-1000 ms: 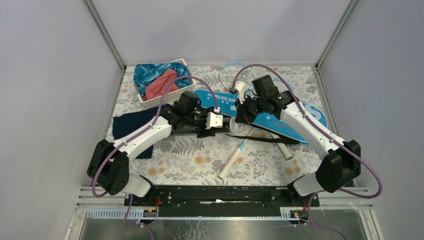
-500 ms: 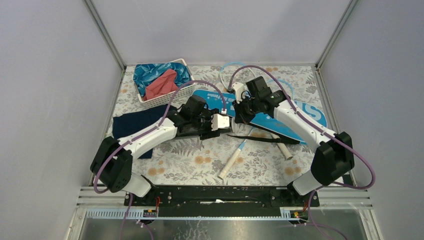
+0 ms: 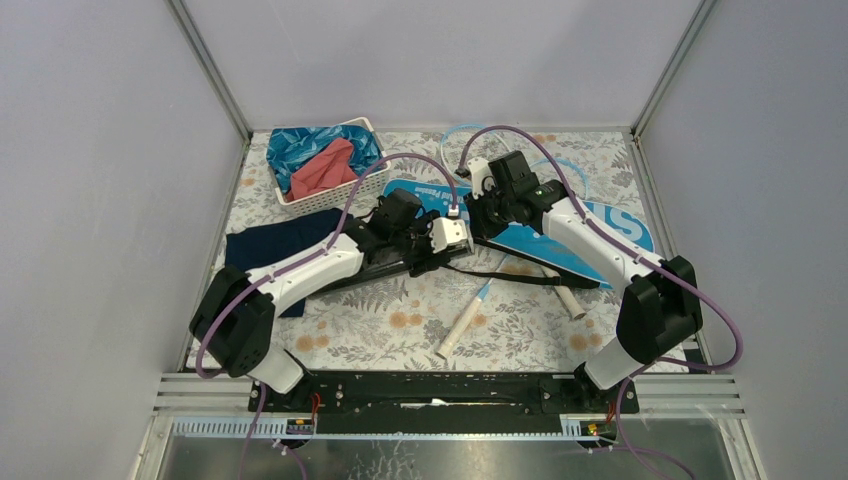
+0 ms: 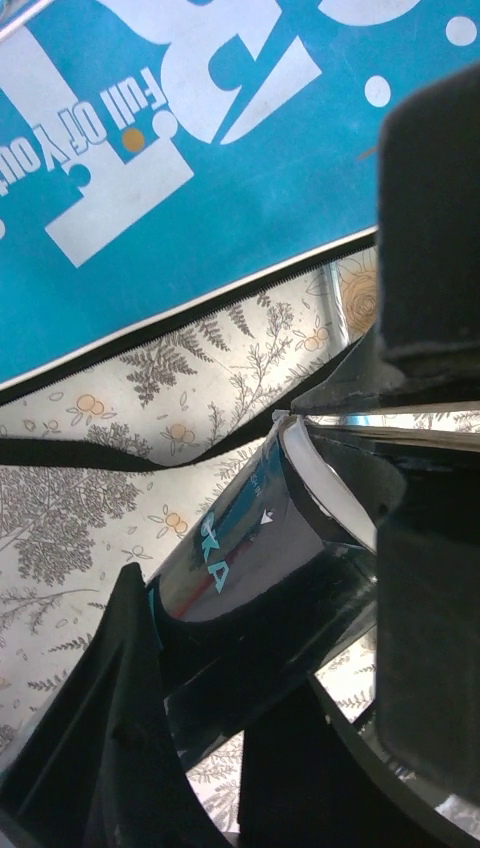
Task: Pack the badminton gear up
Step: Close the lid on the shuttle tube.
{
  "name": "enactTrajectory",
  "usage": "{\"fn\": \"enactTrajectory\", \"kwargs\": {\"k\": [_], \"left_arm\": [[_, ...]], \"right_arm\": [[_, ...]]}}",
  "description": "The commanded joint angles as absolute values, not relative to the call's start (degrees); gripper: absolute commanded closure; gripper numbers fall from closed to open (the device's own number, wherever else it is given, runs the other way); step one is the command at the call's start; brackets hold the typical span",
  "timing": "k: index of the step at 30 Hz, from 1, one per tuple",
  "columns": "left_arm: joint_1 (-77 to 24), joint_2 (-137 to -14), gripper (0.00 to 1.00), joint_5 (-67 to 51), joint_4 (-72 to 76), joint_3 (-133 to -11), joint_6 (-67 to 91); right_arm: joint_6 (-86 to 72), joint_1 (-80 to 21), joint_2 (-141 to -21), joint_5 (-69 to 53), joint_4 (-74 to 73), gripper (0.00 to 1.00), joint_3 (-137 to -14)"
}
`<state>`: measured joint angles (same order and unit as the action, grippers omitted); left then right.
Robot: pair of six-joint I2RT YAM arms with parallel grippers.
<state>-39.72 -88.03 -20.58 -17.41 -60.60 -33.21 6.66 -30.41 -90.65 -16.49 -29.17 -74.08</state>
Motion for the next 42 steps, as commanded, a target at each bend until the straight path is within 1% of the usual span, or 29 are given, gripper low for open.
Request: {"fn": "enactTrajectory", "kwargs": {"k": [1,9,18,23,42], "left_arm": [[-41.31,-90.19,1.0,-21.12,-6.88,-65.89,-27.43],[-41.23,-93.54,1.0,-17.93,-10.06,-70.73,-21.26],[-41.07,-91.86,1.0,-18.29,-8.28,-68.6,-21.89],[-39.95,-90.67,1.0,-19.27,-7.12,-67.45,-21.39],[-38.27,-91.6,1.0,-26.21,-7.92,-68.54,-16.96]], "right_arm": [[2.35,-32.63,-91.12,-22.54,-24.88,0.88,-75.04],[1.27,-33.26,-91.77,-20.26,-24.09,0.91,-74.37],[5.75,-33.25,-90.23,-16.51,-23.1,1.0,-72.42],[7.55,-33.23,-87.88,-13.2,-22.26,1.0,-70.49],[9.76,-36.41,-85.93,-10.76,-18.03,1.0,-65.08]]}}
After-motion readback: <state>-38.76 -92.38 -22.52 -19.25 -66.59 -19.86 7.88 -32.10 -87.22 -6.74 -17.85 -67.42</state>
